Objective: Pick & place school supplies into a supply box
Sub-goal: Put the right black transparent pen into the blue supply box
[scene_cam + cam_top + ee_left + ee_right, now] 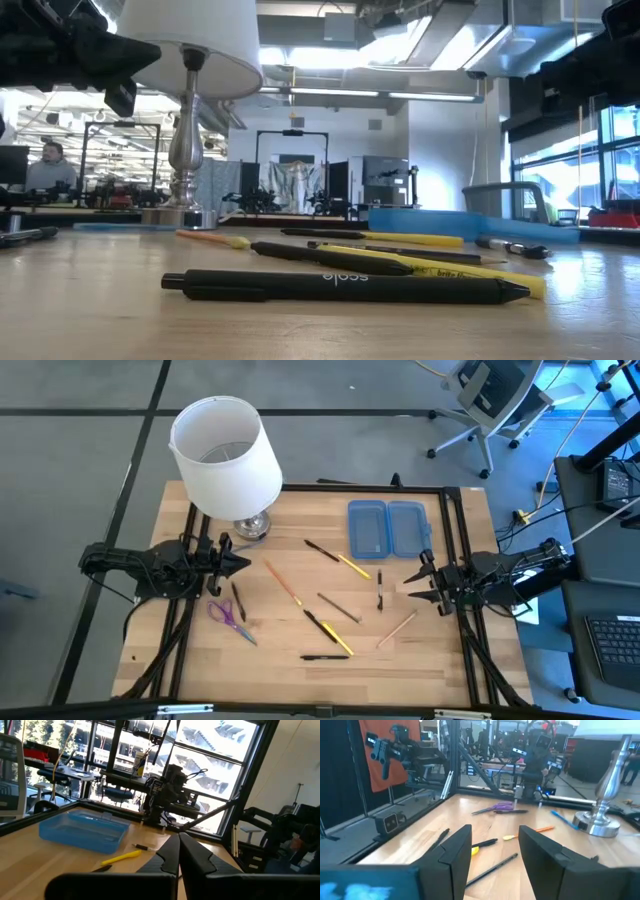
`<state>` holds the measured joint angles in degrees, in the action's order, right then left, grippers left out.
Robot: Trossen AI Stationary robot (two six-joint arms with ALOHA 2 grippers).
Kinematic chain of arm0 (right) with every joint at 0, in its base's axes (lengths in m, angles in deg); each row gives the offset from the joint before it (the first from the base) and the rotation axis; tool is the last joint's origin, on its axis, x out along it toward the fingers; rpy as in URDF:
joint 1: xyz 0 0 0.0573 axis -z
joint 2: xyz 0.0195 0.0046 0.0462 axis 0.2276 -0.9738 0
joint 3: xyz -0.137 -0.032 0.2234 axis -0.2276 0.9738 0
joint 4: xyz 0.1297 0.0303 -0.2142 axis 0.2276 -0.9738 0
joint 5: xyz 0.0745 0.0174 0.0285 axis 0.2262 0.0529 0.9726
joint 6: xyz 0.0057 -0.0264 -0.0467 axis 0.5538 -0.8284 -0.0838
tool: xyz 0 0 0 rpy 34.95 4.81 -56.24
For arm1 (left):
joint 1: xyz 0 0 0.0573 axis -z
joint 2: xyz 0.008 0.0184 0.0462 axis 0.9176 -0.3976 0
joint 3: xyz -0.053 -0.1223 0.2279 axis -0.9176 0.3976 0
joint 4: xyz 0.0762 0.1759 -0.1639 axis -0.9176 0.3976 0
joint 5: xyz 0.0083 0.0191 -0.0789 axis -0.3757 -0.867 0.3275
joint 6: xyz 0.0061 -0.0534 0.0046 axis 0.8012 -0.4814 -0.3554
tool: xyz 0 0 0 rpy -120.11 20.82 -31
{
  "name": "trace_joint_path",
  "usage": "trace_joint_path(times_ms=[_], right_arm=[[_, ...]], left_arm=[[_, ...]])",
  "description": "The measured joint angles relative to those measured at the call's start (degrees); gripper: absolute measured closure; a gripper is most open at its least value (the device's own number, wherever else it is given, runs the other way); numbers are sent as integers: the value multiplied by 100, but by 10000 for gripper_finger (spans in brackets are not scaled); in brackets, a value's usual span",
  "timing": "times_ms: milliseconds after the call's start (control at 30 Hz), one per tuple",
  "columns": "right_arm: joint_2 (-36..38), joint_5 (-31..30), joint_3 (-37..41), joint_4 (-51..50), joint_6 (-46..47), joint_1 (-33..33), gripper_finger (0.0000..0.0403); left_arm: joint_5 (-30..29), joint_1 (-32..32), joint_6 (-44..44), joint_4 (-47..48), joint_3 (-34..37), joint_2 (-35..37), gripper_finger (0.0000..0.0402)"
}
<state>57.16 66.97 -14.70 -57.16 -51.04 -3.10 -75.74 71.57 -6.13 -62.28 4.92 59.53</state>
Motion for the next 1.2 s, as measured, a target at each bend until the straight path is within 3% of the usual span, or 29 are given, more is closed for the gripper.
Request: trace_joint_path(times_ms=[500, 633, 767, 933, 1100, 1200], right_arm=[[-39, -775, -33, 459, 911, -2, 235], [-480, -1427, -347, 374, 936, 0, 235], [-1415, -2053, -1178, 181, 1073, 0, 235], [-2880, -2694, -2859, -1687, 3218, 2, 235], [-4258, -2383, -4152, -3940, 6248, 2, 235], [-4984, -2011, -4415, -4700, 7329, 2, 235]], left_arm=[[0, -2, 0, -1, -1, 0, 398], [0, 0, 0, 0, 0, 0, 398], [0, 0, 0, -2, -1, 0, 398], [11, -2, 30, 4, 0, 0, 398], [793, 20, 1378, 466, -4, -35, 398], [942, 22, 1588, 588, -4, -54, 398]])
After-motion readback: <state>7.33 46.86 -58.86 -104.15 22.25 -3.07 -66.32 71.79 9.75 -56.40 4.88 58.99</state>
